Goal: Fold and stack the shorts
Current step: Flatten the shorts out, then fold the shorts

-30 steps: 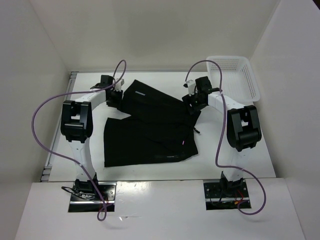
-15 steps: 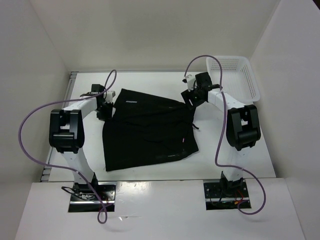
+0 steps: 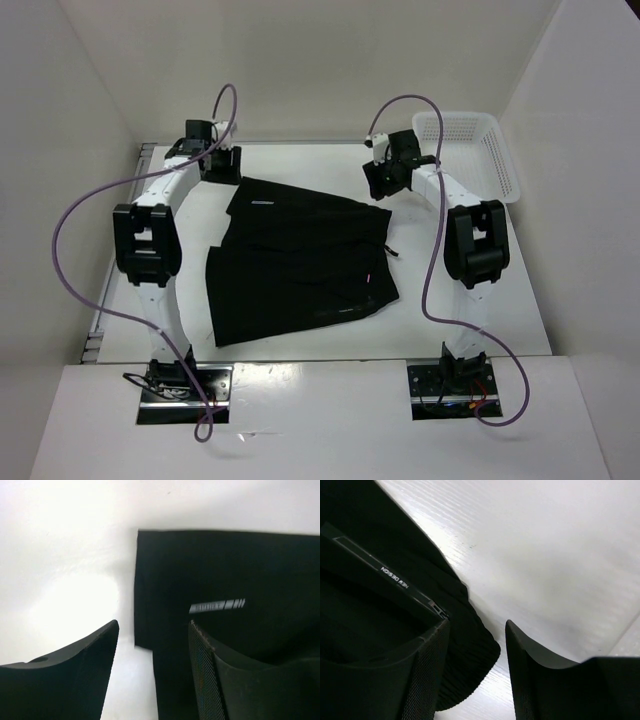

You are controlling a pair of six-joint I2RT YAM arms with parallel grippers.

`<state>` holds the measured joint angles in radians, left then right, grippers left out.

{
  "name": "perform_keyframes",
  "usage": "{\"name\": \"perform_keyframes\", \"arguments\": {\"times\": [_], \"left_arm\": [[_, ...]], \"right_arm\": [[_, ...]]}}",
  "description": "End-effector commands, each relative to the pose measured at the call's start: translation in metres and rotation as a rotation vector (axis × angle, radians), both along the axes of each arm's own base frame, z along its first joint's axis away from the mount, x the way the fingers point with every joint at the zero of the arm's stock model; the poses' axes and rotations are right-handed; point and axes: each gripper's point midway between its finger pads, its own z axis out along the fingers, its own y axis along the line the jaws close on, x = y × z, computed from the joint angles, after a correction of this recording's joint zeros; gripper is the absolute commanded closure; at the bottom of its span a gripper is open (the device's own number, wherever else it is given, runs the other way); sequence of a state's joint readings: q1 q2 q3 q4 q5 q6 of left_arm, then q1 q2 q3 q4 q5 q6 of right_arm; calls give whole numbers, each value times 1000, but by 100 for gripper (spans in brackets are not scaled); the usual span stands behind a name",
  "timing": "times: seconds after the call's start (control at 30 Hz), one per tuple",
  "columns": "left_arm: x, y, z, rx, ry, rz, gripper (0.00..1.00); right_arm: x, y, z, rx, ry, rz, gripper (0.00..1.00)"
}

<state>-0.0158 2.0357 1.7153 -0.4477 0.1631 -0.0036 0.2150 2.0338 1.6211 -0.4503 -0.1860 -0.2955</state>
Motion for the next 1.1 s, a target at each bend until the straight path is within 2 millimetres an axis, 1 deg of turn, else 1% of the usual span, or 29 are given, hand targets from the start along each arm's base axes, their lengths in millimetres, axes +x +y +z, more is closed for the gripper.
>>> {"name": "perform_keyframes", "arguments": {"times": [0.0, 0.03, 0.07, 0.1, 0.13, 0.17, 0.2, 0.23, 0.27, 0.3, 0.33, 0.37, 0.4, 0.43, 0.5, 0.53, 0.57, 0.6, 0.63, 0.7, 0.77, 0.8, 0.83, 0.87, 0.9, 0.93, 0.97, 1.03, 1.07], "left_arm": [[17, -31, -30, -32, 30, -76, 34], [21, -37, -31, -32, 21, -86, 34], [27, -35, -32, -24, 12, -79, 34], [34, -42, -37, -24, 9, -89, 34], [39, -39, -40, -13, 8, -79, 34], [44, -36, -49, 2, 12, -66, 34], [47, -35, -51, 11, 10, -58, 34], [50, -32, -46, 21, -3, -48, 36], [54, -27, -52, 43, -5, -28, 36], [57, -24, -57, 59, -9, -13, 36], [61, -21, -52, 71, -23, 0, 36], [62, -17, -64, 90, -8, 15, 36], [62, -15, -64, 98, -8, 22, 37], [65, -13, -66, 107, -8, 30, 37], [66, -6, -67, 135, -9, 56, 37], [66, -5, -67, 142, -10, 63, 38], [66, -5, -67, 142, -10, 63, 38], [67, -2, -61, 151, -19, 73, 38], [63, -2, -64, 153, -1, 71, 38], [54, -13, -65, 108, 39, 25, 38], [49, -20, -69, 81, 77, -3, 38], [44, -25, -72, 58, 104, -24, 40], [43, -33, -72, 48, 105, -43, 40], [43, -33, -72, 47, 105, -43, 43], [43, -35, -72, 39, 105, -50, 43], [42, -35, -78, 40, 116, -50, 43], [44, -35, -75, 39, 107, -50, 44], [43, -33, -86, 51, 126, -42, 44], [44, -31, -86, 61, 126, -34, 44]], "right_arm": [[18, -7, 13, 12, -63, -69, 46], [16, -10, 7, 2, -50, -90, 46], [15, -12, -2, -7, -40, -96, 46], [15, -14, -2, -14, -41, -102, 46], [13, -18, -7, -38, -35, -107, 46], [9, -19, -12, -48, -24, -100, 46], [6, -22, -18, -65, -13, -98, 46], [6, -22, -18, -65, -13, -98, 46], [2, -23, -23, -68, 0, -97, 46], [2, -23, -23, -68, 0, -97, 46], [-1, -24, -28, -72, 12, -97, 46], [-1, -24, -28, -77, 10, -90, 46], [-5, -25, -37, -82, 30, -89, 46], [-5, -25, -37, -88, 28, -82, 46], [-8, -28, -45, -100, 44, -88, 45], [-7, -28, -45, -106, 42, -81, 42], [-7, -28, -45, -106, 42, -81, 42], [-10, -28, -48, -108, 51, -80, 40], [-10, -28, -48, -108, 51, -80, 40], [-16, -25, -53, -92, 74, -62, 40], [-21, -27, -57, -111, 87, -41, 40], [-21, -27, -57, -116, 85, -34, 40], [-22, -28, -63, -124, 94, -26, 40], [-22, -28, -63, -130, 91, -16, 40], [-22, -30, -67, -140, 99, -21, 40], [-22, -30, -67, -145, 96, -14, 40], [-22, -30, -67, -145, 96, -14, 40], [-22, -31, -67, -150, 94, -7, 40], [-22, -31, -67, -150, 94, -7, 40]]}}
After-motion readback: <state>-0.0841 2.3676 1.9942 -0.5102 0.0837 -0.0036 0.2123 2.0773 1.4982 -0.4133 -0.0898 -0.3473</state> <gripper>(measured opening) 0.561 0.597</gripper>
